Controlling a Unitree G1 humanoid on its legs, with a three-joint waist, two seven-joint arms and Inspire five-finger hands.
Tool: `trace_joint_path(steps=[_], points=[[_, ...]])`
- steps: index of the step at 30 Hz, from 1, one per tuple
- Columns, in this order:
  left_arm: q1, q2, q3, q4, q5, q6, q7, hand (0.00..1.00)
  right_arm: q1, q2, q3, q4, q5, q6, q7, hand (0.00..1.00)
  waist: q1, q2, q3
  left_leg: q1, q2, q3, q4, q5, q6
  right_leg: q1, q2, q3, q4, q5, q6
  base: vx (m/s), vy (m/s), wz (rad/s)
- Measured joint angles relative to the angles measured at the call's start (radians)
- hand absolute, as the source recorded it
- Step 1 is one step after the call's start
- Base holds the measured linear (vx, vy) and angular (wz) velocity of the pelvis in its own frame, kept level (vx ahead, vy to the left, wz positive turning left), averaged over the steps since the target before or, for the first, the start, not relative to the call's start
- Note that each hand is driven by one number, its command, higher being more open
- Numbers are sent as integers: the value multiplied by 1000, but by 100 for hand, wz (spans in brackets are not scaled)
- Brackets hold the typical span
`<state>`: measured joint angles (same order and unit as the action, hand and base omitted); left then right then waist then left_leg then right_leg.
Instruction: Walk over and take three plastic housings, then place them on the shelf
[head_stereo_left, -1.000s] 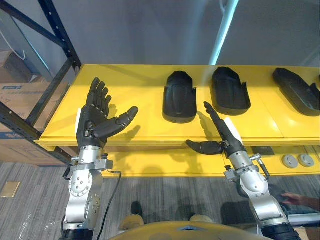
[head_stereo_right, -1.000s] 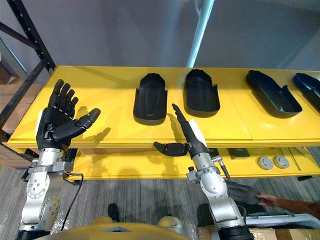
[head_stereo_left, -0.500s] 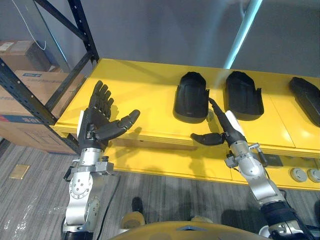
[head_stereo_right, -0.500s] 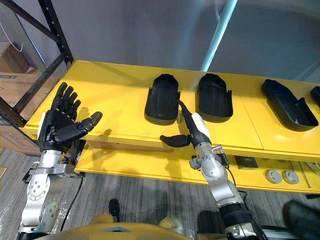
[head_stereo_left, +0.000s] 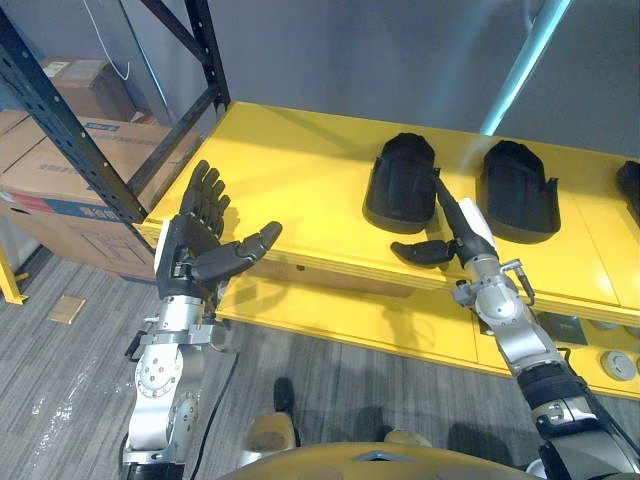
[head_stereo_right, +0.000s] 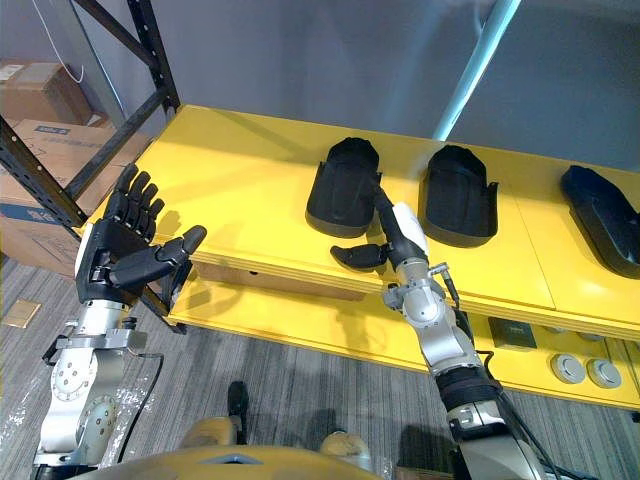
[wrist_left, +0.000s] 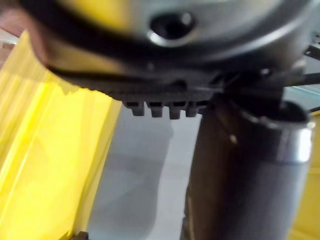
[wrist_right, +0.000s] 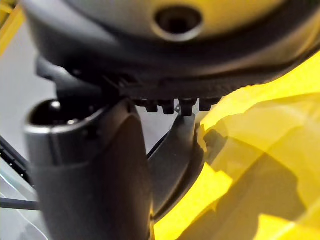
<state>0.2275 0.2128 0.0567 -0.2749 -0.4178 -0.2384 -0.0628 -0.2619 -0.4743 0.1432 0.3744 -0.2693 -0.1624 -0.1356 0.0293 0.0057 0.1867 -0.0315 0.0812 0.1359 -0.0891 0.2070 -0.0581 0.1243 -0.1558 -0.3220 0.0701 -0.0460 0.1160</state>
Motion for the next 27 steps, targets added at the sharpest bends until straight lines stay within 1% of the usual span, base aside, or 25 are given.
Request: trace_joint_path(steps=[7, 9, 12, 16, 18, 21, 22, 24, 25, 26, 27], points=[[-12, 11, -15, 5, 0, 0, -30, 100, -82, -3, 21, 84, 1, -11, -13, 100, 5, 5, 11, 0, 4, -5, 0, 0, 2, 1, 4, 1, 3, 0, -1, 9, -15, 0], [-42, 34, -44, 16, 0, 0, -40, 100, -102, -7, 27, 95, 1, -5, -43, 100, 20, 5, 24, 0, 13, -5, 0, 1, 1, 0, 6, 2, 4, -1, 0, -16, -36, -1], [-55, 43, -60, 28, 1, 1, -52, 100, -114, -7, 27, 102, -2, -2, -66, 100, 23, 0, 30, -6, 14, -6, 0, 1, 1, -4, 6, 0, 3, -2, 2, -7, -18, 1], [-55, 43, -52, 30, 0, 0, -50, 100, -110, -8, 26, 82, -9, -12, -85, 100, 22, -1, 33, -14, 12, -3, 0, 2, 2, -15, 6, 4, 4, 0, -1, 13, -12, -2], [-55, 43, -50, 30, 0, 0, -49, 100, -85, -9, 20, 28, -43, -12, -98, 100, 22, -1, 34, -14, 11, 0, 1, 2, 2, -16, 5, 6, 2, 0, -2, 39, -22, -4], [-55, 43, -45, 29, 1, 0, -46, 100, 15, -9, -32, -177, -81, -20, -99, 100, 22, -1, 35, -13, 9, 10, 4, 0, 3, -18, 3, 13, -1, 1, -1, 34, -15, -8], [-53, 42, -38, 29, 1, 0, -43, 100, 54, -9, -63, -271, -80, -31, -98, 100, 21, -2, 35, -9, 10, 22, 4, -3, 4, -19, 3, 23, -1, 5, 5, 41, -18, -23], [-49, 41, -23, 28, 0, 0, -31, 100, 103, -9, -139, -422, -77, -62, -90, 100, 11, -5, 35, 11, 8, 47, 3, -8, 8, -15, 0, 49, -1, 6, 6, 61, -24, -32], [-49, 41, -19, 26, 0, 0, -31, 100, 105, -9, -151, -437, -77, -65, -89, 100, 8, -5, 34, 13, 6, 50, 3, -9, 7, -15, 0, 52, -1, 6, 6, 45, -12, -25], [-49, 41, -5, 19, 0, 0, -29, 100, 113, -12, -201, -498, -75, -77, -87, 100, -9, -7, 34, 17, 6, 57, 1, -15, 7, -15, 0, 56, -2, 5, 6, 26, -11, -16], [-49, 41, 0, 13, 0, 0, -27, 100, 121, -19, -235, -530, -61, -90, -83, 100, -18, -8, 34, 19, 7, 62, 0, -18, 6, -16, 0, 61, -2, 4, 5, 21, -13, -21]])
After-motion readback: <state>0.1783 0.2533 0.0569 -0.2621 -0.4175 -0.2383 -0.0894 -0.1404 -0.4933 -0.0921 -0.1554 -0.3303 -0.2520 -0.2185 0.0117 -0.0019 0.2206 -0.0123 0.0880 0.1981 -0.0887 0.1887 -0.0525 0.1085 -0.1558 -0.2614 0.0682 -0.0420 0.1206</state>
